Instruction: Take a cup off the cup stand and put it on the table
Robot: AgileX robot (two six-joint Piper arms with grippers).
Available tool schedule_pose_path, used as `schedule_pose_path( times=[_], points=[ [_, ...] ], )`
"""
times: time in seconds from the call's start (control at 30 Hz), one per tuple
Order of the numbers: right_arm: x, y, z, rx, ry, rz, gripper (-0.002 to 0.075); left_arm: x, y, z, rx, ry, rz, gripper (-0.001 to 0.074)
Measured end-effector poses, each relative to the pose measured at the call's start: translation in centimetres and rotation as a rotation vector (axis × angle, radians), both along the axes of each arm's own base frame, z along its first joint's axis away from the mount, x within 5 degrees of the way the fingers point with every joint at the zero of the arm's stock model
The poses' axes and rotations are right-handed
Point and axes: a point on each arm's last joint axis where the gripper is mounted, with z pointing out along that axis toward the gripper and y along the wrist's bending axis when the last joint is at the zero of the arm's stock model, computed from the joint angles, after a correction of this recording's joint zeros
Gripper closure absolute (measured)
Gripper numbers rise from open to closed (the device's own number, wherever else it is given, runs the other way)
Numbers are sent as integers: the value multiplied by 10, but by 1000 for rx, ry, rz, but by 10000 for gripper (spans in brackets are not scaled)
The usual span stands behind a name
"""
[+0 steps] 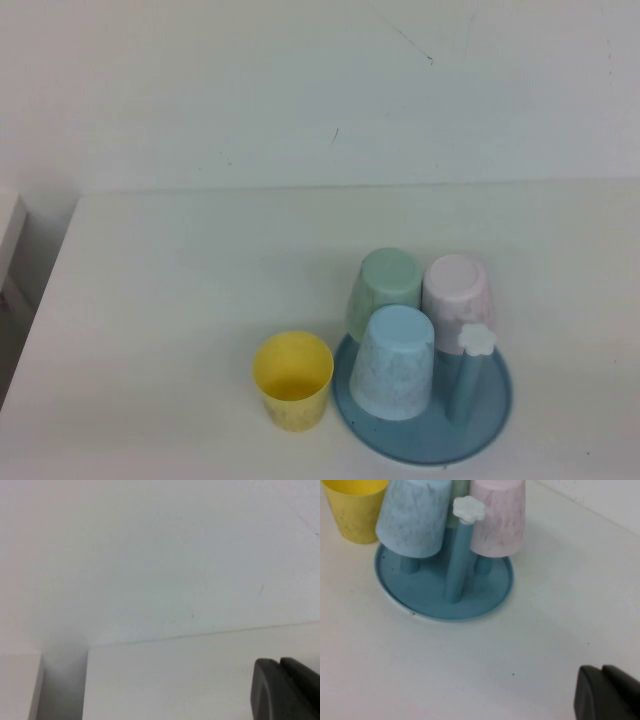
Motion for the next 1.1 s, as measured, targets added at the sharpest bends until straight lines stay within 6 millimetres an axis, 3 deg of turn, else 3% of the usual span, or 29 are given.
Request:
schedule_pose_path(
  times=[0.13, 0.3, 0.53, 1.1],
  points=[
    [0, 0, 0, 0, 0, 0, 726, -4, 5, -26, -50, 29, 68, 736],
    [0, 0, 0, 1, 1, 0, 726, -5, 6, -35, -60, 79, 89, 736],
    [0, 0, 0, 2, 2, 1, 726, -8, 6, -54, -54, 288, 93, 736],
    [0, 0, 0, 4, 3, 1, 726, -9, 5, -55, -28, 305, 80, 736]
  ],
)
